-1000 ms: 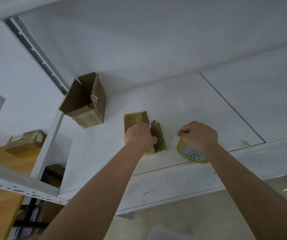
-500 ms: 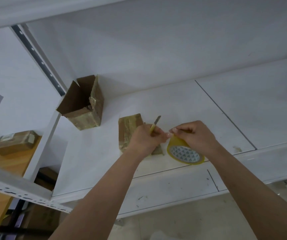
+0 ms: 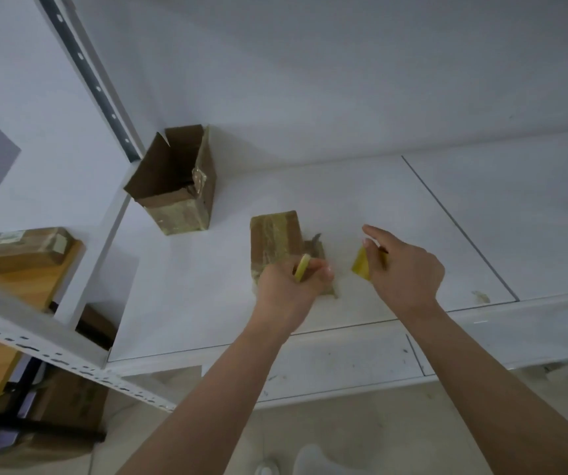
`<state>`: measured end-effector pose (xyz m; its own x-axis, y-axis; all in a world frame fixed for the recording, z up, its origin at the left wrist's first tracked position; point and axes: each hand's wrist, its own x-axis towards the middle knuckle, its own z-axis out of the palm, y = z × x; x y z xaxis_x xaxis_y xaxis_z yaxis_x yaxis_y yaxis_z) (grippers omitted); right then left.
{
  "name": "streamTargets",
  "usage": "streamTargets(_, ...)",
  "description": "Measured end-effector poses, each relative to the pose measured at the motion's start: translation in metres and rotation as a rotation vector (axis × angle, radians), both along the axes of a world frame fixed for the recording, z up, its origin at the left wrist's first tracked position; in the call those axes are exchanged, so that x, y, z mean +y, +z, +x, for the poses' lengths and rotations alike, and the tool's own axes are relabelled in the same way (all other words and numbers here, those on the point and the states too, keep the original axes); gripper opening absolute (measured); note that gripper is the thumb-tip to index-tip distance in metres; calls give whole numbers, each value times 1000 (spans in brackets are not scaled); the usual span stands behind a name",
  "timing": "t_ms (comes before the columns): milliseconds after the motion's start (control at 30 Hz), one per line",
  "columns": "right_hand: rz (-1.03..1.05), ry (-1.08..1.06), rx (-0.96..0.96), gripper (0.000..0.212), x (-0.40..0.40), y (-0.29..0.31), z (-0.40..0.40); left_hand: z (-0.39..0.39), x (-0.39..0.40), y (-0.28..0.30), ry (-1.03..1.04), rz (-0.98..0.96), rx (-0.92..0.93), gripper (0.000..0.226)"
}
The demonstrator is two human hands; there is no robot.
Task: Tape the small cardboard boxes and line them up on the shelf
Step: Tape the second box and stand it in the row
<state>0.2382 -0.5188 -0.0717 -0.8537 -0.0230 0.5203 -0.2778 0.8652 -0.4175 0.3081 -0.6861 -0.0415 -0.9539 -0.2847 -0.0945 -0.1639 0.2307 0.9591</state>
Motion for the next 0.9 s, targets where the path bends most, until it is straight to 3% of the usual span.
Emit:
streamTargets(100,39,-75,36,25,15,-12,-3,10,-51,-5,223,-172,98,8)
streamTargets(167,73,-85,44,26,24,-24,-1,15,-88,-18,319,-318,3,19)
streamTargets(267,168,-52,-190,33,19,-49,5,20,-123,-53,281,-600,-243,30)
streamTargets(333,214,-71,-373,39,11,-61,9,25,-127,-72,202,-677,-373,36)
streamTargets(400,222,-142,-416,43,4,-60,11,30,-128,-82,150,-719,-447,44)
streamTargets(467,193,-135,-288,45,-4,-47,11,32,-127,-82,177,-705,-365,48)
streamTargets(533,126,43,-98,40,-20,-27,10,28,-121,-73,203,-560,-111,43)
streamTargets(667,114,424,-195,45,-62,-1,6,7,-97,-49,10,-444,314,35)
streamTargets(800,174,434,-355,44,-67,-15,3,-9,-91,-52,-239,-401,224,36)
streamTargets(900,184,434,-419,58,-53,-20,-3,-12,-85,-58,-268,-302,225,42)
